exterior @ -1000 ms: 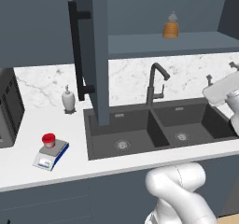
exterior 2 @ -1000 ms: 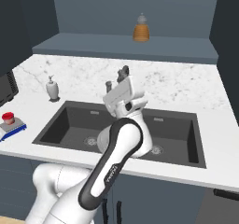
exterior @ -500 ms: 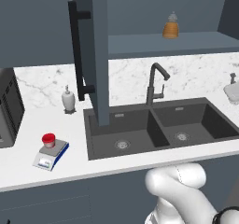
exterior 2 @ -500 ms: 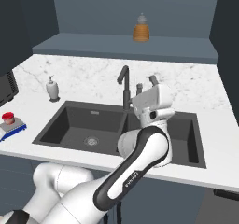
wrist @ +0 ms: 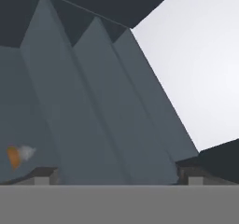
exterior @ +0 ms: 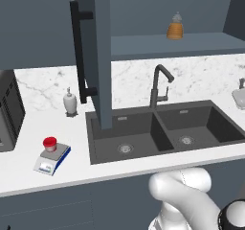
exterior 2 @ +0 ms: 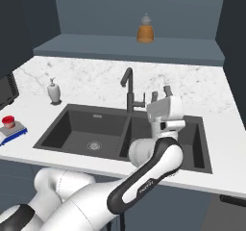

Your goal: Pick the jam and place it on the digital scale for weighing, and close the cabinet.

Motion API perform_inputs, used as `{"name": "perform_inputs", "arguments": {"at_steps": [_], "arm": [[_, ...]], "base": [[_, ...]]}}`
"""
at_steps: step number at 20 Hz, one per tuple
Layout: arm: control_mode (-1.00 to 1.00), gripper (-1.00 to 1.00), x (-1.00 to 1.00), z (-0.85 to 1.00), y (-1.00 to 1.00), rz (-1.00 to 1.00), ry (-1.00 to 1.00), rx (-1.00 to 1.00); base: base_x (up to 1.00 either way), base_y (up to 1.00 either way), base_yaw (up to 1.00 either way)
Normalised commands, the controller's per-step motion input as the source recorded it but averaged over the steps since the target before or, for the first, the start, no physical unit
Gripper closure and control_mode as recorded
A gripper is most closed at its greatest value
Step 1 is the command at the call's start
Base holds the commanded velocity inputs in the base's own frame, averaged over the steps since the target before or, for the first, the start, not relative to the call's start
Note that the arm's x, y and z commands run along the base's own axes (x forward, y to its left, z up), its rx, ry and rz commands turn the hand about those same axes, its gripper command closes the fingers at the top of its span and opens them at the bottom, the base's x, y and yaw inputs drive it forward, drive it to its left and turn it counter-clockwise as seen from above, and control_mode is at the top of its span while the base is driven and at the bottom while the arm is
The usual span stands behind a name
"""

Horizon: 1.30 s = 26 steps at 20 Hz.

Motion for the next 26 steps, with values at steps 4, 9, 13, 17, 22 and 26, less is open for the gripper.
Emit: {"name": "perform_inputs", "arguments": {"at_steps": [4, 9, 13, 17, 22, 26], "arm": [[-1.00, -1.00, 0.08, -0.18, -0.28, 0.11, -0.13, 0.03], [-1.00, -1.00, 0.00, -0.17, -0.44, 0.08, -0.13, 0.05], [-1.00, -1.00, 0.00, -0.14, -0.69, 0.07, -0.06, 0.09], [-1.00, -1.00, -0.07, -0.02, -0.65, 0.02, -0.11, 0.05], [-1.00, -1.00, -0.13, 0.00, -0.77, -0.02, 0.00, 0.07], [-1.00, -1.00, -0.21, 0.00, -0.69, -0.12, 0.15, 0.00]], "base": [[0.00, 0.00, 0.00], [0.00, 0.00, 0.00], [0.00, 0.00, 0.00], [0.00, 0.00, 0.00], [0.00, 0.00, 0.00], [0.00, 0.00, 0.00]]}}
